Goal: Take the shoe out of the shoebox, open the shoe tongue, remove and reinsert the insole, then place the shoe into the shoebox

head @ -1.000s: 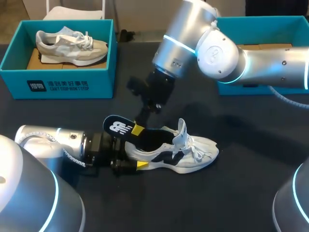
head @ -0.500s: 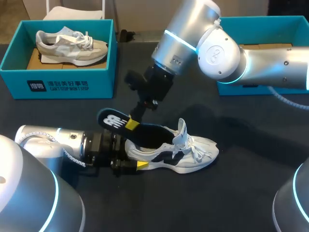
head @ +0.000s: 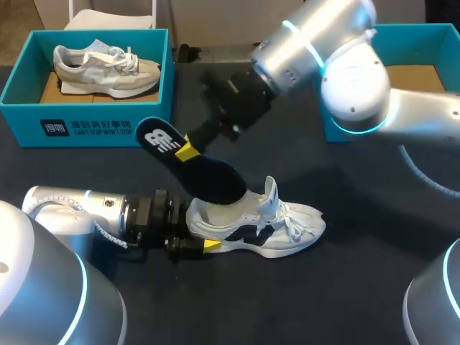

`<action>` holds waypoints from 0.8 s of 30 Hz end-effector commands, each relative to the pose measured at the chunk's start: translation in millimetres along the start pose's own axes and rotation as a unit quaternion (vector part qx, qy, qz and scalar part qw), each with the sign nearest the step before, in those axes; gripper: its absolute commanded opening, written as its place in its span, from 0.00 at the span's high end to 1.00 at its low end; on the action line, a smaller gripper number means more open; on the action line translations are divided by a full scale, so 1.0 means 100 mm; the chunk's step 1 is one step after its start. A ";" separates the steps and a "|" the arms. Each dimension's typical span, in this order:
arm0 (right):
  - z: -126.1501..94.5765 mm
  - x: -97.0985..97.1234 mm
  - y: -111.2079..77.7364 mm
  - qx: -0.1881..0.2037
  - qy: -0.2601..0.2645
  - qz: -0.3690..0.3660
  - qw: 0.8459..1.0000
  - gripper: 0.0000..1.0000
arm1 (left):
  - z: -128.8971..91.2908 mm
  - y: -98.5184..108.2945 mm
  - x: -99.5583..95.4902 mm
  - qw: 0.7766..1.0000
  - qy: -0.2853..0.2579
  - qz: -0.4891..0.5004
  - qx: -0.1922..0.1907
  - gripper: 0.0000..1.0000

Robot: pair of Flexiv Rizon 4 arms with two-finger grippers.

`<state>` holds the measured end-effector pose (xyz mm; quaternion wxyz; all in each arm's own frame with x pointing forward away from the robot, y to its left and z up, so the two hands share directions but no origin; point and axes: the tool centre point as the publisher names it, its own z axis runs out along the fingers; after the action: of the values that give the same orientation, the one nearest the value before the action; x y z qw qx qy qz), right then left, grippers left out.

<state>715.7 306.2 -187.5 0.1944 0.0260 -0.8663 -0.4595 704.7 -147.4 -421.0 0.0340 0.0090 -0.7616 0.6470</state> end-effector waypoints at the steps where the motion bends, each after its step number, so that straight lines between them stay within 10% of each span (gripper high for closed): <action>1: -0.04 0.08 -0.10 -0.034 -0.011 -0.001 0.999 1.00 | 0.01 0.00 0.01 1.000 -0.001 0.000 0.000 1.00; 9: -0.10 0.09 0.04 -0.046 -0.013 -0.012 0.999 1.00 | 0.01 0.00 0.01 1.000 -0.001 0.000 0.000 1.00; 24: -0.64 0.65 0.49 -0.154 -0.004 0.009 0.988 1.00 | 0.01 0.00 0.01 1.000 -0.001 0.000 0.000 1.00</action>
<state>697.3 280.9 -93.0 0.2059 -0.0063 -0.7900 -0.5774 704.7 -147.4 -421.1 0.0340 0.0091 -0.7617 0.6470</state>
